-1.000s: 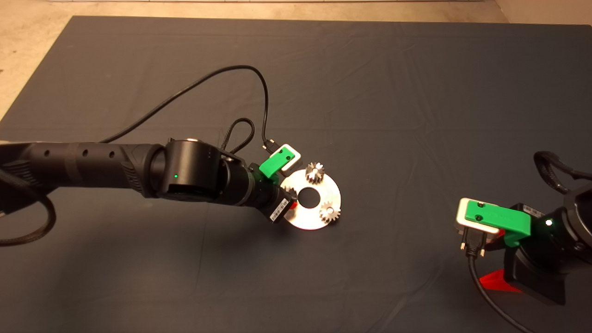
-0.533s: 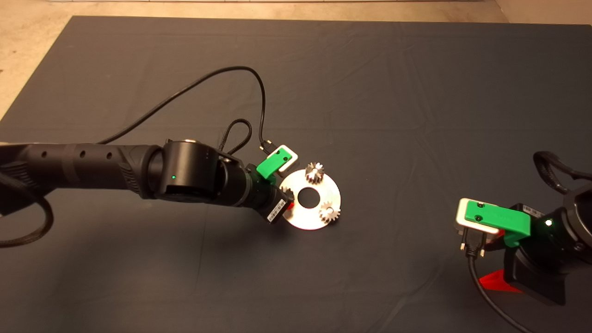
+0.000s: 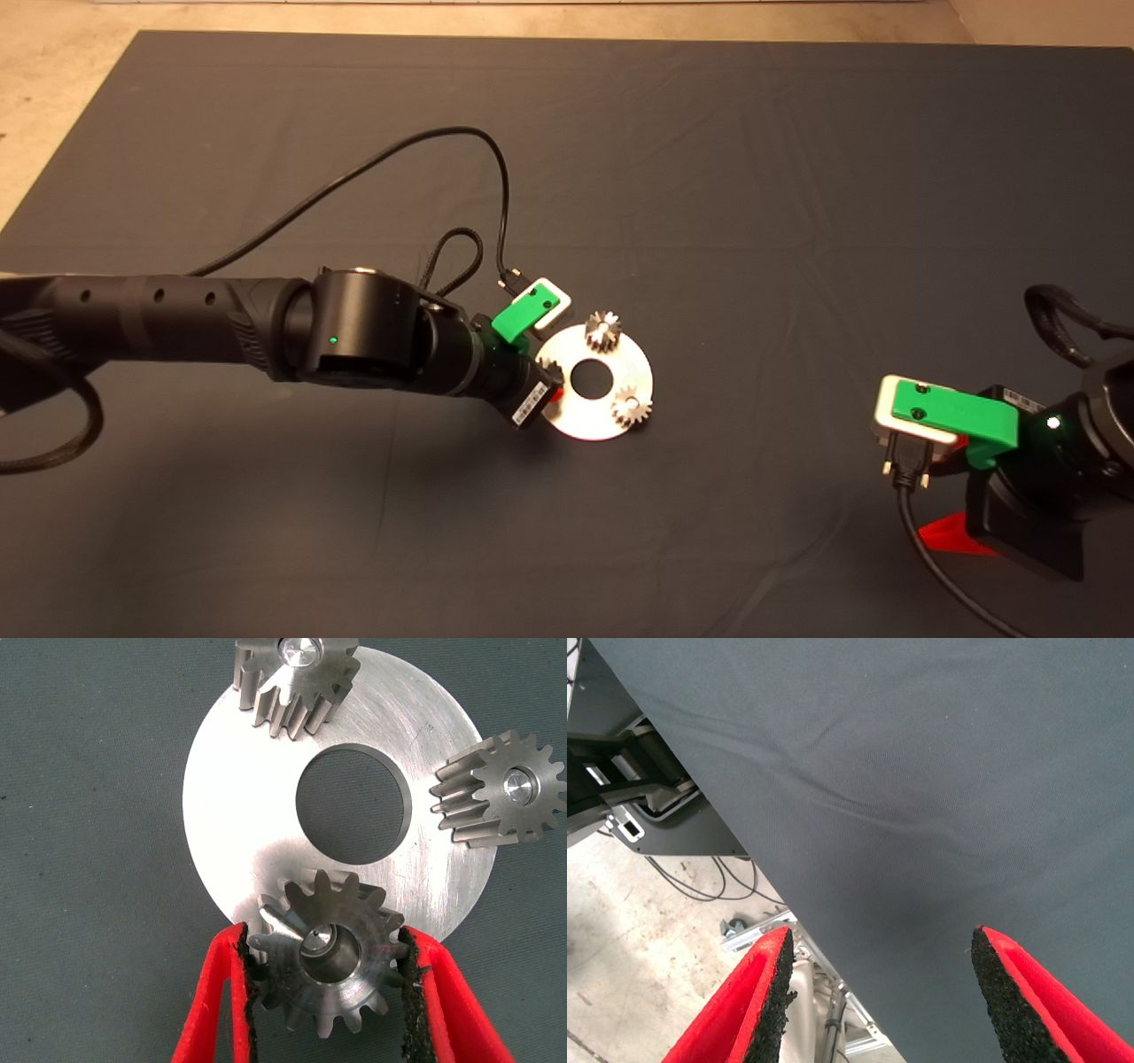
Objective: Install three planetary gears onto the carrier pins
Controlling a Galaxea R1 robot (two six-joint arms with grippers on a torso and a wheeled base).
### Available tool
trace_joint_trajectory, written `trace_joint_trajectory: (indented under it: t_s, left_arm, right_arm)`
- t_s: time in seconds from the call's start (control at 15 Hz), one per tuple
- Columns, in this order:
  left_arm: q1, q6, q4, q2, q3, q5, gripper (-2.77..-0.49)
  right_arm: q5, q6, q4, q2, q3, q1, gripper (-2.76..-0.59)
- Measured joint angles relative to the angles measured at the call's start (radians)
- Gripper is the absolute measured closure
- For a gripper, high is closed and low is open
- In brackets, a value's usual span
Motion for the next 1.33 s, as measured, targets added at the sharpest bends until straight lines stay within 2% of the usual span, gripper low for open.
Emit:
trace_joint_trajectory:
  t_s: [0.8, 0.87, 1.0, 1.33]
  left_arm:
    - [0.003, 0.0, 0.002, -0.001, 0.0, 0.001, -0.71]
    - [0.003, 0.0, 0.002, -0.001, 0.0, 0.001, -0.8]
    - [0.005, 0.0, 0.002, -0.001, 0.0, 0.001, -0.82]
    - [0.005, 0.001, 0.001, -0.003, 0.0, 0.001, -1.03]
  right_arm:
    - [0.0, 0.0, 0.0, 0.017, 0.0, 0.003, -1.47]
    - [0.0, 0.0, 0.0, 0.017, 0.0, 0.003, -1.47]
    - [0.0, 0.0, 0.0, 0.017, 0.0, 0.003, -1.47]
    - [0.0, 0.0, 0.0, 0.017, 0.0, 0.003, -1.47]
